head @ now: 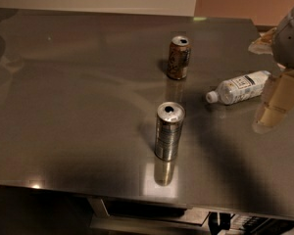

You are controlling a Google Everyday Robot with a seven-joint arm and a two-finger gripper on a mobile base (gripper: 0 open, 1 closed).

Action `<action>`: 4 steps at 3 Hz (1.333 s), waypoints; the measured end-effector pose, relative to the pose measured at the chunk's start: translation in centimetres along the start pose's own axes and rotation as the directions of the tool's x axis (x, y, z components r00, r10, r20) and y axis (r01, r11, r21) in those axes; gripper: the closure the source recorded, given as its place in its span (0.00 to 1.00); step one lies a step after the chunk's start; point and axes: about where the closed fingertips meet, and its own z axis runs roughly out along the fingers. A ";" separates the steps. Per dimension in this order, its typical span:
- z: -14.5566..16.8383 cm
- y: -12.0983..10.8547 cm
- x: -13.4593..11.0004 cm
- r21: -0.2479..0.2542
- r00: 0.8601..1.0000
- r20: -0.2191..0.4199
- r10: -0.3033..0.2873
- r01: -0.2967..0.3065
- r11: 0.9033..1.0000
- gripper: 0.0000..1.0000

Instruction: Pick redbull can

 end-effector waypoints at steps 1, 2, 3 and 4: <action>2.0 1.3 -3.2 -0.066 0.990 0.133 -0.046 0.056 0.996 0.00; 4.6 3.0 -6.4 -0.120 0.968 0.237 -0.081 0.112 0.986 0.00; 7.1 4.5 -8.9 -0.152 0.947 0.304 -0.107 0.159 0.975 0.00; 9.3 5.9 -10.6 -0.184 0.929 0.348 -0.126 0.199 0.963 0.00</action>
Offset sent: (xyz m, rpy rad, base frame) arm -0.0100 0.1225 -0.0629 0.3290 0.1008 0.2743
